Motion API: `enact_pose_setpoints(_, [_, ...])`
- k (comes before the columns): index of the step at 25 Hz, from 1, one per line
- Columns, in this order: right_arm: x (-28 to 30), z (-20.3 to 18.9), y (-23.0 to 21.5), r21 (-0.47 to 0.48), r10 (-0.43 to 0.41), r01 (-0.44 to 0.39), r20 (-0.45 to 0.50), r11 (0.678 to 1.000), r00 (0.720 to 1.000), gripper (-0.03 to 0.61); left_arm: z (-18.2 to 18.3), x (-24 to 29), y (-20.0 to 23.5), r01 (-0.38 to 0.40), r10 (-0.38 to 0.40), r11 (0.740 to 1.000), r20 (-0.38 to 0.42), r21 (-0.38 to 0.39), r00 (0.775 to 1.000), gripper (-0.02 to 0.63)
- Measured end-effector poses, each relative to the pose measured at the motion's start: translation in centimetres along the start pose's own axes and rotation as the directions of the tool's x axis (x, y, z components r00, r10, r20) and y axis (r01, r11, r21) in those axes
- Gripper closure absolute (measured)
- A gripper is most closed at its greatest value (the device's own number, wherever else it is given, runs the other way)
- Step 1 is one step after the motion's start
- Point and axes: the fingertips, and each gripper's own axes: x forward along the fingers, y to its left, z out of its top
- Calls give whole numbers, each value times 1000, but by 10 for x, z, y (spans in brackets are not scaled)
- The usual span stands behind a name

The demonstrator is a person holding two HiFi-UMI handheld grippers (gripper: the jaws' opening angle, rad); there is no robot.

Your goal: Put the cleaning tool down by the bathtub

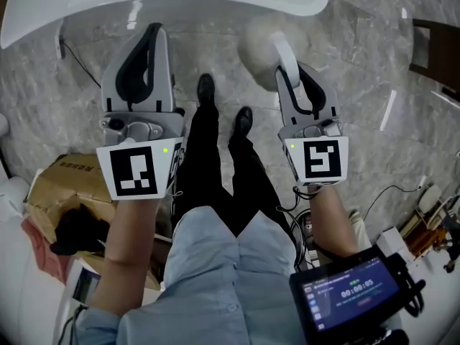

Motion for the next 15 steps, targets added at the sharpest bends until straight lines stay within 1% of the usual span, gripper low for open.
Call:
enact_pose_setpoints(2, [15, -18, 4, -9, 11, -11, -5, 1000, 1000, 477, -22, 7, 3, 6, -6, 1000, -11, -6, 1000, 600])
enact_pose_setpoints(6, [50, -63, 8, -30, 52, -53, -26, 998, 998, 477, -77, 25, 4, 8, -9, 1000, -49, -17, 999, 598])
enact_pose_setpoints(12, [104, -113, 23, -32, 93, -96, -86, 995, 992, 477, -150, 45, 21, 18, -22, 999, -97, -36, 995, 598])
enact_pose_setpoints(15, [119, -126, 28, -40, 106, -111, -98, 993, 989, 477, -162, 52, 22, 21, -27, 998, -92, -57, 995, 598])
